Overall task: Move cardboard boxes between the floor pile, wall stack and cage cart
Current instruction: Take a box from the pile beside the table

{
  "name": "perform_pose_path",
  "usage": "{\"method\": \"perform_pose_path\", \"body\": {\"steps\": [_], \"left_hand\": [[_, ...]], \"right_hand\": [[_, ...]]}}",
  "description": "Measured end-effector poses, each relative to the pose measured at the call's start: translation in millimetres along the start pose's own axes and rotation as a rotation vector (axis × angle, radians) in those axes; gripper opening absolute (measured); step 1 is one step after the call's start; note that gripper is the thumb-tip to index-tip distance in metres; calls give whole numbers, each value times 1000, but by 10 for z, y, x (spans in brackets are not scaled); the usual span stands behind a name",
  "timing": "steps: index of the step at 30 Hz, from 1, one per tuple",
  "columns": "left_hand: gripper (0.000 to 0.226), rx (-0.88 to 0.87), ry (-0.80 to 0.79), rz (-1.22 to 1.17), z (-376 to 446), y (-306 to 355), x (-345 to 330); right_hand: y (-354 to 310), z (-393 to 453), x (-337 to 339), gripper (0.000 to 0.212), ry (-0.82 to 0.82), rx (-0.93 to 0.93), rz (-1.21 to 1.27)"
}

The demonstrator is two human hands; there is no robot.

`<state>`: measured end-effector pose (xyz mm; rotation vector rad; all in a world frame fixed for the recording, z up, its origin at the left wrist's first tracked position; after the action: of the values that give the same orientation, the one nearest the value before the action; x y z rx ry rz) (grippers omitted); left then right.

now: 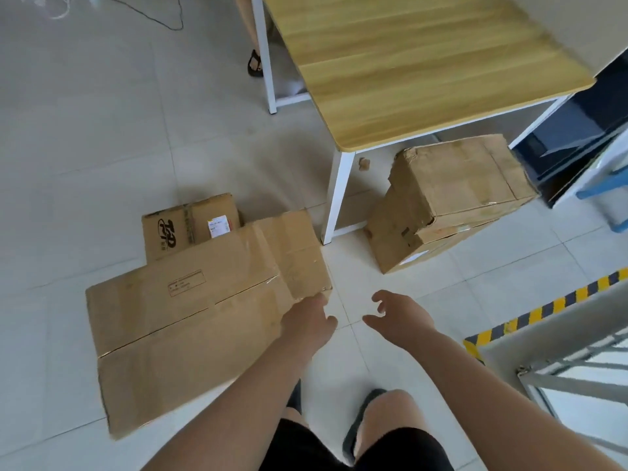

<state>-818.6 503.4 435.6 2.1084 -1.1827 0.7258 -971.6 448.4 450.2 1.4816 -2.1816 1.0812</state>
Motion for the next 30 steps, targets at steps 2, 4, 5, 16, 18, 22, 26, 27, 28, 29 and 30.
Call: {"method": "perform_pose_path", "body": {"steps": [2,4,5,16,18,22,26,27,28,29,30], "left_hand": [[48,48,-28,-44,233,95,-91],[50,98,-31,-79,499,186,-196],[50,128,-25,-91,646,214,-250],[51,579,2,-459,2441,-215,-1532],[50,634,8,-495,2743,-413,-1797],[54,771,111,-589,3288,-868,-2254],[56,861,231,-615,3766,-1221,-2540],[56,864,251,-596,3847,-1282,-2590],[56,860,260,-565,3910,-1328,-2637],[57,849,256,-524,3956,-1351,-2683],[58,834,241,-472,3989,-1348,-2723]], "right_hand": [[121,325,46,49,-59,-11,-24],[215,691,78,49,-114,2,-50],[249,884,76,49,-138,12,-67],[436,3029,-1065,55,-339,153,-151],[513,3376,-1399,59,-342,154,-141],[669,4111,-1928,65,-264,140,-58],[872,4755,-2332,73,-162,81,27],[913,4862,-2442,73,-161,60,49],[946,4953,-2544,73,-162,37,81],[975,5031,-2624,73,-162,16,120],[998,5092,-2682,73,-160,1,156]]}}
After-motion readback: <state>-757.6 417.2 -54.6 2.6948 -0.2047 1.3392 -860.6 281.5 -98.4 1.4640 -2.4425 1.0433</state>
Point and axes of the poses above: each hand's wrist, its own z-axis towards the middle knuckle, its own x-axis out of the back of the hand, y = z × x, the point moved 9 cm from there along z, towards the middle knuckle, and after that the axes turned 15 degrees about z, right-handed, at the moved point
